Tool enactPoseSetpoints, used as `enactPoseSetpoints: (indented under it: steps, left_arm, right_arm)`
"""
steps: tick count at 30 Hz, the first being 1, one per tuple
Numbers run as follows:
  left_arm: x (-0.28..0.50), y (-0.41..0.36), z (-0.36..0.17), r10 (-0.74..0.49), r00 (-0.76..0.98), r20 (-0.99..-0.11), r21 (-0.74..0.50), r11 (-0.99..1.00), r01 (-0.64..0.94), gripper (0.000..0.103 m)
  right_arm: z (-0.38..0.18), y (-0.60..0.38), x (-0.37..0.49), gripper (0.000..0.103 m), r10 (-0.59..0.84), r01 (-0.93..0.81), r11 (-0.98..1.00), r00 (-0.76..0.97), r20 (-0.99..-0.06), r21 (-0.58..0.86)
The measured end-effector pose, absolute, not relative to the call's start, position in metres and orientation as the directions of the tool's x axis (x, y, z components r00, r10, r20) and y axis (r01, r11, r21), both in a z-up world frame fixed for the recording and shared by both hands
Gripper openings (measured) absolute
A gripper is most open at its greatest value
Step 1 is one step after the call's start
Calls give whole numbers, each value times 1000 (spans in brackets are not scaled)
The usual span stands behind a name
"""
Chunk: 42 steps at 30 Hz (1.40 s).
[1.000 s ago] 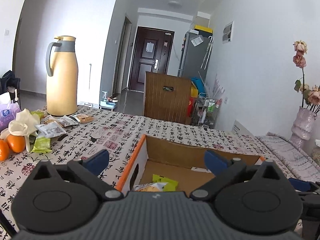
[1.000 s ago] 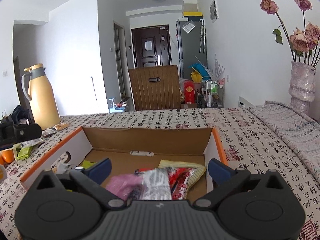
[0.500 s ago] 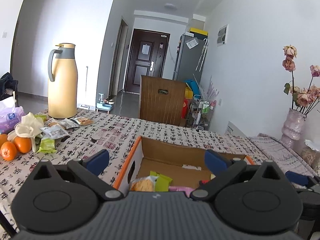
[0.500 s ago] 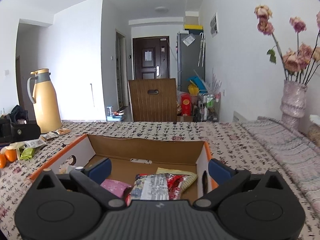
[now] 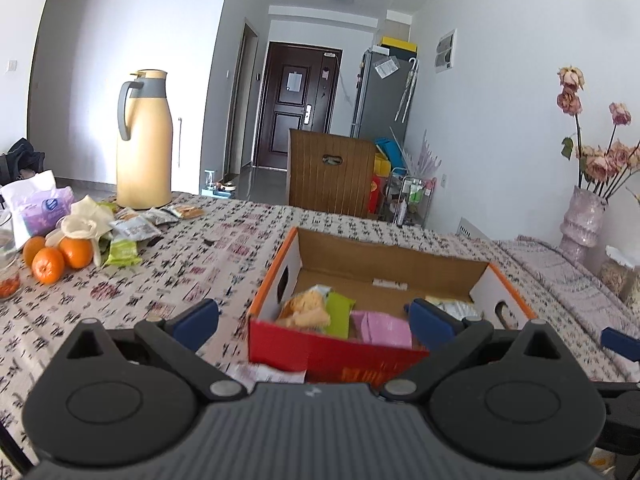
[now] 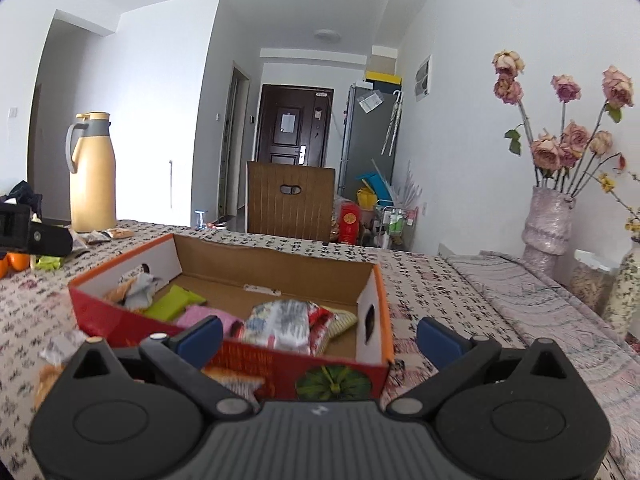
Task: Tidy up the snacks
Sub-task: 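Move both open tools back over the snack pile, then grasp a green bar with the right tool while the left tool grasps a cookie pack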
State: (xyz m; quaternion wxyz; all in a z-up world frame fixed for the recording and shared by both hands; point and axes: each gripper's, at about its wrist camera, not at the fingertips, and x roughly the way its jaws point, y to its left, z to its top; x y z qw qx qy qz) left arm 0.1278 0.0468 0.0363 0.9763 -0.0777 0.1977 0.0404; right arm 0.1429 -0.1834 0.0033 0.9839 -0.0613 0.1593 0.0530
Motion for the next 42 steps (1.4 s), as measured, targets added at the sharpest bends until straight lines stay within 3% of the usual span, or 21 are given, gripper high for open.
enactPoseSetpoints:
  steps: [5,10,26,37,42]
  left_arm:
    - [114,48,23,50,903,-426,-125,986,-113,103]
    - [101,48,10,47,889,-455,-125,985,-116,103]
    - [73,49,-22,22,849,-528,-110,989,-95,103]
    - [73,50,-23,18,847,-530,-115,989,-93,103]
    - [73,48,-22,8,849,-528,-116,990,-81,103]
  right_arm:
    - [-12,-181,115,103,48,-100,981,954,-295,-165]
    - [-27,-178,95,103,34,-105,975,943,-332,-197]
    - [-40,-188,81,103,119,-171,984,854,-506,-57]
    - [-48,-192,111,103,50,-80,997,787,-615,-21]
    - [-55,-199,103,97,54,-82,996,781,-622,-16]
